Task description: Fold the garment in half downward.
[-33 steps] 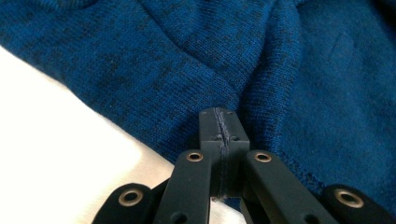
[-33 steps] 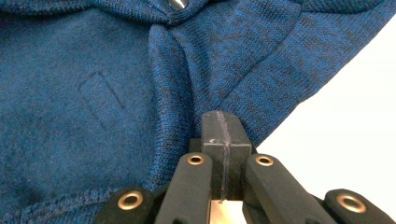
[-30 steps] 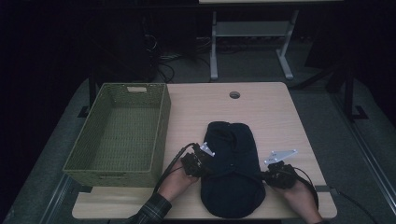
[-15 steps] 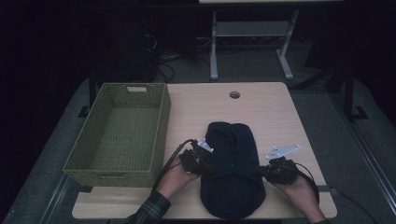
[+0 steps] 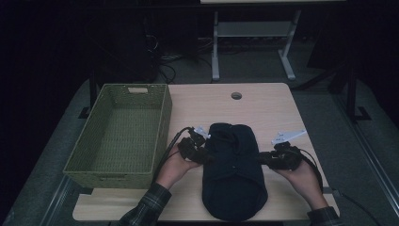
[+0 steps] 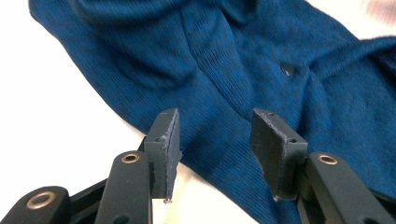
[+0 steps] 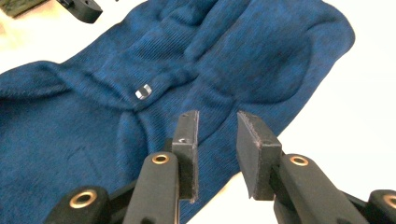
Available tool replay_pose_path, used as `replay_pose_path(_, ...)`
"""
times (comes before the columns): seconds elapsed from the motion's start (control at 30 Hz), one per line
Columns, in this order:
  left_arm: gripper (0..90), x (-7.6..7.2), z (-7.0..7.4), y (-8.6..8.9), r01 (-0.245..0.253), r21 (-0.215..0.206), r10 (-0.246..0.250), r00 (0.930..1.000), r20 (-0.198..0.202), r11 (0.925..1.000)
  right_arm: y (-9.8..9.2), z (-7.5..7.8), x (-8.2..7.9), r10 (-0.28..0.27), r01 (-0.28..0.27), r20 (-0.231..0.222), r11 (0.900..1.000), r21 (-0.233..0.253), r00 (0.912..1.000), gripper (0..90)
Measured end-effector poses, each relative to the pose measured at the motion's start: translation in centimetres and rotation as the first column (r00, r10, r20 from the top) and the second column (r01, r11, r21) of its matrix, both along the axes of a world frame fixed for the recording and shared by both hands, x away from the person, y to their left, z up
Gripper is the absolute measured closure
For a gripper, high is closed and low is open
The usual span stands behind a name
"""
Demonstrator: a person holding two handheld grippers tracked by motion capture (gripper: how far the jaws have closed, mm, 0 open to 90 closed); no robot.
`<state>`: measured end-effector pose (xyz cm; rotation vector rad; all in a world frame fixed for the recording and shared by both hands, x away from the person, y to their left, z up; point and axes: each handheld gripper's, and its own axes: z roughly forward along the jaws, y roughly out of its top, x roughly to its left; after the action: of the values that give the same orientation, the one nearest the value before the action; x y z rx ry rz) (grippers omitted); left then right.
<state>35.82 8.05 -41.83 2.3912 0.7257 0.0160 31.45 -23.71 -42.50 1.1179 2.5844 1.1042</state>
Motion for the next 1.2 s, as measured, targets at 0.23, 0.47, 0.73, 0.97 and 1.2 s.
replay_pose_path(0.23, 54.5, 2.0, 1.5, 0.0, -0.007, -0.018, 0.008, 0.9990, 0.045, 0.9998, -0.1, 1.6, 2.3, -0.005, 0.005, 0.020, 1.000, 0.005, 0.9998, 68.7)
replay_pose_path(0.47, 58.1, 4.3, 3.0, -0.1, -0.043, -0.046, 0.046, 0.9968, 0.066, 0.9980, 0.1, 2.9, 4.7, -0.005, 0.004, 0.043, 1.000, 0.021, 0.9991, 67.9)
replay_pose_path(0.73, 61.1, 7.5, 3.7, -0.6, -0.087, -0.052, 0.091, 0.9929, 0.077, 0.9949, 0.6, 3.0, 8.2, -0.012, 0.012, 0.043, 1.000, 0.014, 0.9990, 67.3)
replay_pose_path(0.97, 61.3, 10.3, 2.4, -1.0, -0.114, -0.017, 0.115, 0.9901, 0.080, 0.9933, 1.2, 2.4, 11.4, -0.037, 0.036, 0.030, 0.999, 0.021, 0.9989, 65.9)
replay_pose_path(1.2, 59.9, 12.1, -0.1, -1.4, -0.139, -0.007, 0.139, 0.9891, 0.049, 0.9903, 1.7, 0.5, 14.0, -0.067, 0.068, 0.011, 0.998, -0.005, 0.9977, 64.8)
